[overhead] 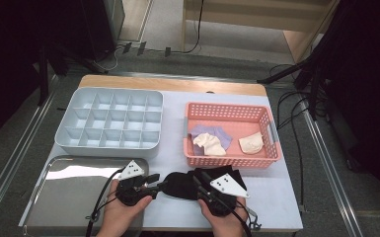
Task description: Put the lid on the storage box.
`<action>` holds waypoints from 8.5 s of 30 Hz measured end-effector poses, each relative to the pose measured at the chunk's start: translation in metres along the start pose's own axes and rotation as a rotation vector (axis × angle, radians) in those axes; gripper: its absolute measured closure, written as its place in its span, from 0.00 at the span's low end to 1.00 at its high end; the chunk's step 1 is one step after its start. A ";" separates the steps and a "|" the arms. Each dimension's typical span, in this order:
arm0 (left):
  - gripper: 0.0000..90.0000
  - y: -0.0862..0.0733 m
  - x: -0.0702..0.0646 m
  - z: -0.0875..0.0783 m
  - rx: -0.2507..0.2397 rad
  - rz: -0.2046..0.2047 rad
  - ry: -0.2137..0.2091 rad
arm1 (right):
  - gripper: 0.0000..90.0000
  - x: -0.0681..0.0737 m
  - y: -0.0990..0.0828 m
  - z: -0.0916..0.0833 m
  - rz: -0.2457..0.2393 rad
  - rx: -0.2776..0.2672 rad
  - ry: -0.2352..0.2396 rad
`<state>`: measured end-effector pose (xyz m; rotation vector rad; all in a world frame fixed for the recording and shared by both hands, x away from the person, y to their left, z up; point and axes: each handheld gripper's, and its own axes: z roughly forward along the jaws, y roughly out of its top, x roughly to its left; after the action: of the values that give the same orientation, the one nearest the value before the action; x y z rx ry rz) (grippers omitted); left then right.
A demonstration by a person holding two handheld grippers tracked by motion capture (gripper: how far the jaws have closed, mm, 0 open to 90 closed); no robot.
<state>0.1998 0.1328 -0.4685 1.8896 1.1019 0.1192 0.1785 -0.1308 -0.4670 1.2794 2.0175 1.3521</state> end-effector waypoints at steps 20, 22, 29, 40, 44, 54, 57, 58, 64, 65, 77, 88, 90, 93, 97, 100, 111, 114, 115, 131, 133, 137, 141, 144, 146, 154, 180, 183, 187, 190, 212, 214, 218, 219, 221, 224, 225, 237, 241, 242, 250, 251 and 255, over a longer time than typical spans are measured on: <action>0.62 0.000 0.002 0.000 0.001 -0.003 0.007 | 0.70 0.000 -0.003 0.010 -0.032 0.035 -0.037; 0.62 0.000 0.002 0.000 0.002 -0.002 0.009 | 0.85 0.000 -0.004 0.013 -0.027 0.055 -0.026; 0.62 -0.001 0.003 -0.001 0.000 -0.007 0.006 | 0.96 0.003 0.000 0.000 -0.052 -0.028 0.023; 0.61 0.000 0.002 -0.003 -0.010 -0.006 0.007 | 0.95 0.047 -0.014 -0.009 -0.118 0.022 0.150; 0.61 0.001 0.004 -0.006 -0.016 -0.008 0.007 | 0.82 0.052 -0.024 -0.008 -0.105 0.072 0.206; 0.60 0.002 0.001 -0.007 -0.035 -0.011 -0.072 | 0.63 -0.003 -0.023 -0.028 0.128 0.020 -0.049; 0.58 0.002 -0.003 -0.009 -0.050 0.009 -0.108 | 0.59 -0.012 -0.029 -0.027 0.161 0.063 -0.066; 0.58 0.002 -0.004 -0.009 -0.051 0.013 -0.117 | 0.59 -0.013 -0.031 -0.025 0.164 0.075 -0.063; 0.57 -0.001 -0.012 -0.004 -0.012 0.038 -0.153 | 0.56 -0.019 -0.032 -0.016 0.185 0.082 -0.114; 0.57 -0.001 -0.013 -0.004 -0.007 0.049 -0.171 | 0.55 -0.020 -0.031 -0.015 0.181 0.091 -0.131; 0.95 -0.005 -0.019 0.002 0.110 0.102 -0.294 | 0.90 -0.023 -0.020 -0.012 0.214 0.130 -0.010; 0.80 -0.009 -0.040 0.011 0.123 0.190 -0.328 | 0.76 -0.010 -0.006 0.005 0.088 0.020 0.017; 0.68 -0.007 -0.038 0.007 0.081 0.192 -0.324 | 0.65 -0.014 -0.008 0.001 0.122 -0.007 0.005; 0.59 -0.002 -0.029 -0.001 0.020 0.155 -0.272 | 0.63 -0.018 -0.012 -0.018 0.166 -0.046 -0.017; 0.61 0.002 -0.012 -0.004 -0.014 0.064 -0.186 | 0.64 -0.011 -0.027 -0.036 0.191 -0.019 -0.004; 0.68 0.002 -0.008 0.000 0.005 0.027 -0.128 | 0.65 -0.004 -0.033 -0.039 0.217 0.020 0.026; 0.67 0.005 -0.022 0.023 0.064 0.051 -0.060 | 0.58 0.022 -0.049 -0.031 0.198 0.090 0.024; 0.66 0.004 -0.021 0.028 0.098 0.046 -0.042 | 0.57 0.023 -0.054 -0.032 0.200 0.099 -0.004; 0.67 0.004 -0.021 0.029 0.103 0.040 -0.041 | 0.57 0.024 -0.057 -0.032 0.206 0.100 -0.005; 1.00 0.006 -0.025 0.026 0.152 0.077 -0.118 | 0.96 0.024 -0.050 -0.039 0.113 0.128 -0.012; 1.00 0.008 -0.027 0.019 0.110 0.080 -0.142 | 0.96 0.023 -0.045 -0.042 0.087 0.109 -0.023; 1.00 0.011 -0.028 0.007 0.027 0.086 -0.153 | 0.96 0.018 -0.033 -0.047 0.027 0.054 -0.031; 1.00 0.009 -0.025 0.000 0.006 0.092 -0.147 | 0.96 0.014 -0.018 -0.043 -0.054 0.006 -0.048; 1.00 0.005 -0.023 0.000 0.023 0.095 -0.145 | 0.96 0.009 -0.014 -0.028 -0.109 0.013 -0.055; 1.00 0.003 -0.023 0.001 0.038 0.094 -0.144 | 0.95 0.004 -0.015 -0.015 -0.108 0.035 -0.051; 0.95 -0.001 -0.018 0.003 0.086 0.091 -0.123 | 0.77 -0.013 -0.015 -0.009 0.054 0.011 -0.040; 1.00 -0.003 -0.014 0.006 0.132 0.069 -0.099 | 0.94 0.034 -0.030 -0.017 -0.035 0.056 -0.038; 1.00 -0.003 -0.012 0.004 0.127 0.066 -0.099 | 0.93 0.016 -0.030 -0.024 0.046 0.034 -0.064; 1.00 -0.003 -0.010 0.003 0.126 0.069 -0.108 | 0.92 -0.009 -0.035 -0.031 0.146 0.032 -0.100; 1.00 -0.003 -0.010 0.004 0.135 0.078 -0.099 | 0.90 -0.022 -0.036 -0.034 0.169 0.038 -0.138; 0.85 -0.004 -0.013 0.008 0.127 0.070 -0.097 | 0.81 -0.031 -0.020 -0.023 0.174 -0.023 -0.047; 0.96 -0.004 -0.015 0.009 0.158 0.093 -0.092 | 0.93 -0.033 -0.019 -0.023 0.194 -0.016 -0.047; 1.00 -0.006 -0.015 0.011 0.177 0.104 -0.091 | 0.97 -0.039 -0.022 -0.032 0.225 -0.034 -0.060; 1.00 -0.006 -0.015 0.011 0.178 0.103 -0.093 | 0.97 -0.042 -0.023 -0.035 0.244 -0.040 -0.057; 1.00 -0.005 -0.015 0.011 0.183 0.108 -0.089 | 0.97 -0.047 -0.029 -0.042 0.299 -0.046 -0.061; 1.00 -0.006 -0.016 0.011 0.191 0.114 -0.084 | 0.97 -0.054 -0.040 -0.051 0.420 -0.029 -0.077; 1.00 -0.006 -0.015 0.011 0.192 0.113 -0.082 | 0.97 -0.057 -0.045 -0.053 0.466 -0.016 -0.076; 0.92 -0.003 -0.021 0.003 0.084 0.099 -0.132 | 0.78 -0.064 -0.035 -0.066 0.302 -0.091 -0.230; 0.84 -0.005 -0.028 0.007 0.089 0.121 -0.145 | 0.90 -0.039 -0.030 -0.058 0.214 -0.066 -0.105; 0.82 -0.005 -0.030 0.007 0.087 0.126 -0.153 | 0.94 -0.032 -0.030 -0.053 0.200 -0.048 -0.060; 0.77 -0.007 -0.035 0.008 0.101 0.168 -0.171 | 1.00 0.009 -0.038 -0.015 0.138 0.131 0.060; 0.77 -0.008 -0.036 0.008 0.109 0.179 -0.169 | 1.00 0.011 -0.038 -0.012 0.137 0.142 0.067; 0.72 -0.010 -0.038 0.012 0.136 0.190 -0.172 | 1.00 0.017 -0.035 -0.006 0.120 0.124 0.106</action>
<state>0.1766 0.0995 -0.4701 2.0822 0.8317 -0.0124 0.1487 -0.1237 -0.4922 1.4316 2.1561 1.3948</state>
